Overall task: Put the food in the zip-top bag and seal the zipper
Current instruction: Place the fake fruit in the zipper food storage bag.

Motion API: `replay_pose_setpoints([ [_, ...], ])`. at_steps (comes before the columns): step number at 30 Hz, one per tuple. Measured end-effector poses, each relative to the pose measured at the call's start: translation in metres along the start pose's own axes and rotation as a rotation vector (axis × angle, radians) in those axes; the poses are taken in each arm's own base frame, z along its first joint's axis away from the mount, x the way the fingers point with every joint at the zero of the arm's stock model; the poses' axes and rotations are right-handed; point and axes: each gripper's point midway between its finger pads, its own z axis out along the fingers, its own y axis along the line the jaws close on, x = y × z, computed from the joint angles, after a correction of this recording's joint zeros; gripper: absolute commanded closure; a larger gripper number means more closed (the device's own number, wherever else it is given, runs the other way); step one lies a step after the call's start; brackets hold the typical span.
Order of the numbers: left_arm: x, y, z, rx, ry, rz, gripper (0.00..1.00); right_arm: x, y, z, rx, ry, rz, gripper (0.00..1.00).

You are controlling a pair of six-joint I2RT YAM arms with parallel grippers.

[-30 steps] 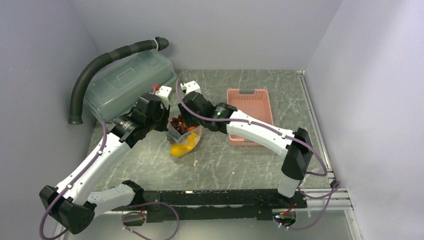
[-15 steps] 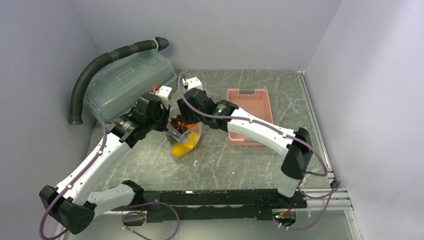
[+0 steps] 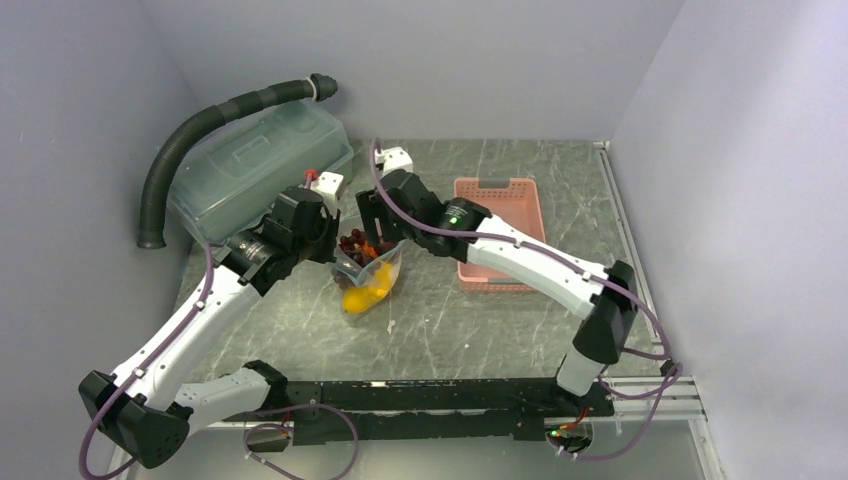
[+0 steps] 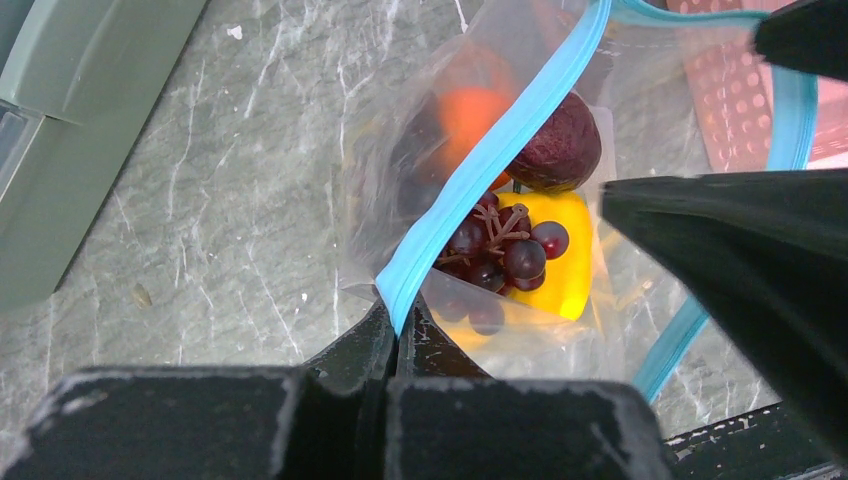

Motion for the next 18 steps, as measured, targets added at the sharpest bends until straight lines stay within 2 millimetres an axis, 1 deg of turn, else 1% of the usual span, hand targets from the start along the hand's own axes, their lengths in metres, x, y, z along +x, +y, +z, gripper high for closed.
replay_pose_setpoints([
  [6,0.0,0.0,0.0,0.002,0.001,0.0,1.0,-0.03,0.0,-0.038,-0.048,-0.091,0.035,0.24],
  [9,0.0,-0.001,0.0,0.006,0.001,0.003,1.0,-0.039,-0.002,-0.054,-0.061,-0.127,0.045,0.23],
  [13,0.0,-0.001,0.0,0.009,0.002,0.006,1.0,-0.041,-0.008,-0.067,-0.059,-0.147,0.035,0.23],
  [18,0.001,-0.005,0.0,0.03,0.006,0.009,1.0,-0.037,-0.022,-0.08,-0.038,-0.16,0.006,0.23],
])
